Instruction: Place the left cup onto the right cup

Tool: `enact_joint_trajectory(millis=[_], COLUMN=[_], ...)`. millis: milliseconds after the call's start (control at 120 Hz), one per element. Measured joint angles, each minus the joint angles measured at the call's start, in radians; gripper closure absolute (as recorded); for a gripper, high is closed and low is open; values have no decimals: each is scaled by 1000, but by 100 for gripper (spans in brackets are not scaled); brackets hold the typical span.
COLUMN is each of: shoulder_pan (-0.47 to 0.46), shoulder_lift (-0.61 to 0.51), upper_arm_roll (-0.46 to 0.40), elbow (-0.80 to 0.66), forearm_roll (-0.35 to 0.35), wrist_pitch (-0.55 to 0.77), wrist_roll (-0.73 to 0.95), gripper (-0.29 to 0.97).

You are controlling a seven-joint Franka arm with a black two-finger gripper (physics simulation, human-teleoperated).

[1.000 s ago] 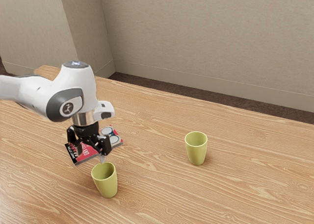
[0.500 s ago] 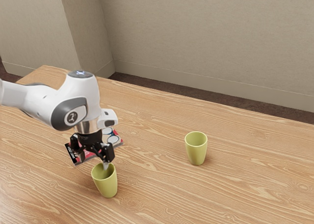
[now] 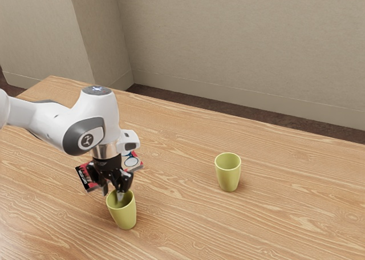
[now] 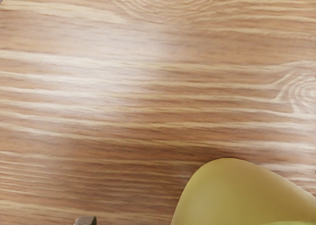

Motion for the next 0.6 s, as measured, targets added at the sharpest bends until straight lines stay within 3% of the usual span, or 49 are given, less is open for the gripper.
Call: enact_joint_trajectory(millis=[183,450,600], shoulder_pan=[0,-7,-11], shoulder_lift=[3,0,-1], upper_arm_roll=[0,-1,-1], elbow=[2,30,170], forearm_roll=[1,6,15], wrist_pitch=[4,-1,-73], wrist_roll=[-13,-28,-36], gripper=[66,76,77])
